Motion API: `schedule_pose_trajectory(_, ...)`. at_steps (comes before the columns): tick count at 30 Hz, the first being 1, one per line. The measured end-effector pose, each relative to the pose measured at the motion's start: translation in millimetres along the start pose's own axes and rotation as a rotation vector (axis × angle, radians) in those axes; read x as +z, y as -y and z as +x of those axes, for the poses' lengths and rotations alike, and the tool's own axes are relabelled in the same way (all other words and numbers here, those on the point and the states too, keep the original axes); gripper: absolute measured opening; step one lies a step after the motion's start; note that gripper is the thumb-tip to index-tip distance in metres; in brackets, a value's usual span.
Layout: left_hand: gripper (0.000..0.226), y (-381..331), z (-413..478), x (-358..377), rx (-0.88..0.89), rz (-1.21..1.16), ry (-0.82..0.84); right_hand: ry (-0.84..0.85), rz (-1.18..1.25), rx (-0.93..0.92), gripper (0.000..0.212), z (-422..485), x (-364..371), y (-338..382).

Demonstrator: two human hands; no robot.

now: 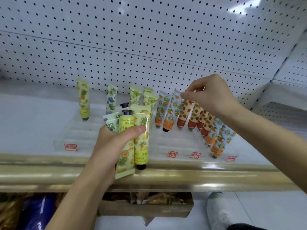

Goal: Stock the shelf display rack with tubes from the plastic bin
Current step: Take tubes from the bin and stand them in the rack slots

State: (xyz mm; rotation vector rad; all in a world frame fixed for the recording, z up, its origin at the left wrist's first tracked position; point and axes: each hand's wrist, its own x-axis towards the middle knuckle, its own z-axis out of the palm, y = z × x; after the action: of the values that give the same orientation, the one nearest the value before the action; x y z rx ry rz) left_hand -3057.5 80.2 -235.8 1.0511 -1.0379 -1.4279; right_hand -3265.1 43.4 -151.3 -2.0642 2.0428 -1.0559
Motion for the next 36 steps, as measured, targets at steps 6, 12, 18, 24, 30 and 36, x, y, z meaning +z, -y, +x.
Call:
schedule_pose_trajectory(6, 0.055, 5.9, 2.8, -4.6, 0.019, -0.012, 0.032, -0.001, -0.024, -0.031, 0.018, 3.5, 11.0, 6.6)
schedule_pose_trajectory(12, 0.039, 10.9, 6.4, -7.8, 0.029, -0.049, 0.023, 0.016, -0.071, -0.017, 0.018, 5.4, 17.6, 7.7)
schedule_pose_trajectory(18, 0.041, 11.8, 7.1, -9.8, 0.021, -0.062, 0.023, 0.069, -0.127, 0.008, 0.02, 4.4, 23.1, 6.0)
schedule_pose_trajectory(24, 0.042, 10.9, 6.0, -10.3, 0.027, -0.103, 0.049, 0.118, -0.187, 0.031, 0.014, 7.4, 20.6, 10.4)
schedule_pose_trajectory(30, 0.038, 11.3, 6.7, -11.6, 0.03, -0.133, 0.067, 0.138, -0.238, 0.026, 0.011, 7.8, 17.6, 13.2)
schedule_pose_trajectory(36, 0.037, 10.9, 6.2, -14.2, 0.033, -0.139, 0.051, 0.148, -0.258, 0.016, 0.015, 9.5, 13.6, 13.4)
